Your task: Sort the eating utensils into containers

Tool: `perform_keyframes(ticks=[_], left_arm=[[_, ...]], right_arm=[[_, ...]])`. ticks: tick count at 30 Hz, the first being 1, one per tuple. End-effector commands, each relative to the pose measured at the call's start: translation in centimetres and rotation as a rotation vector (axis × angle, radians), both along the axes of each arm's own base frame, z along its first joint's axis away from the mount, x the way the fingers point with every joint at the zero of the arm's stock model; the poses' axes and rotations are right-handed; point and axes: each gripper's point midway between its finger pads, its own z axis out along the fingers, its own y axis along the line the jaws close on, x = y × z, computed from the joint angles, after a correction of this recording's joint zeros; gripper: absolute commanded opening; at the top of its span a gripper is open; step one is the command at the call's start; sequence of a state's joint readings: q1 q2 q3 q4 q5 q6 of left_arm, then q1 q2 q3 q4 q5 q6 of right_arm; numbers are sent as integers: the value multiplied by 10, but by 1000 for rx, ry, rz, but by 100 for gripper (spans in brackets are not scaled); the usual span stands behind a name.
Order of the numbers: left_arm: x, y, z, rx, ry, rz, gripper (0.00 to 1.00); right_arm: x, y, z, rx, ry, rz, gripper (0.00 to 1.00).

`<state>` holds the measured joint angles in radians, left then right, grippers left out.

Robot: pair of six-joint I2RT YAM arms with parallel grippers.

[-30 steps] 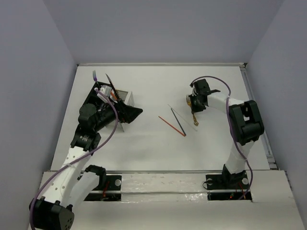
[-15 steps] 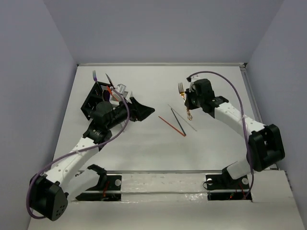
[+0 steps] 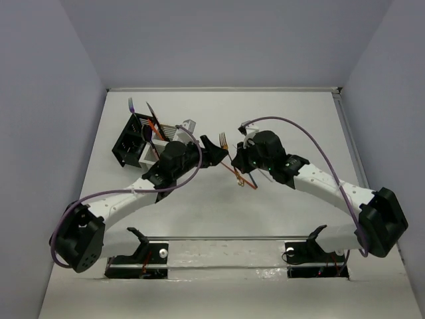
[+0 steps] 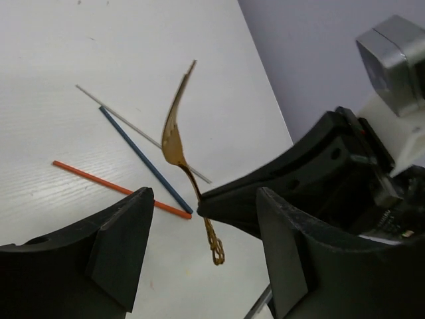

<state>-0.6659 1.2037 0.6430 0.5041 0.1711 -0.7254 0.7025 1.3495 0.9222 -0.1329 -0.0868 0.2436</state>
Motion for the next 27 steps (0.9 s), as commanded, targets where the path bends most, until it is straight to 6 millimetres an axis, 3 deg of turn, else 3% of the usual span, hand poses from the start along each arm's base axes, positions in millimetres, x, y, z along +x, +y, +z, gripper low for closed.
perform_keyframes(ticks=[1, 7, 12, 18, 19, 21, 25, 26, 27], left_arm=[[24, -7, 40, -67, -101, 74, 59], [32, -14, 20, -37, -77, 81, 56], [33, -25, 33, -83, -123, 37, 51], [37, -30, 24, -64, -118, 26, 26], [37, -31, 23, -64, -116, 22, 12], [37, -30, 22, -60, -115, 26, 0], [39, -24, 26, -43, -122, 55, 0], [38, -23, 28, -39, -127, 54, 0], [40, -21, 29, -29, -131, 65, 0]], right_arm=[[1, 14, 42, 132, -97, 13, 0], [-4, 17, 42, 140, -93, 30, 0], [-9, 26, 37, 137, -76, 56, 0], [-12, 32, 40, 167, -84, 71, 0], [-11, 32, 40, 169, -86, 69, 0], [-10, 32, 36, 164, -77, 63, 0], [-9, 30, 33, 164, -69, 39, 0], [-9, 29, 33, 168, -68, 34, 3], [-9, 29, 32, 175, -71, 29, 13]])
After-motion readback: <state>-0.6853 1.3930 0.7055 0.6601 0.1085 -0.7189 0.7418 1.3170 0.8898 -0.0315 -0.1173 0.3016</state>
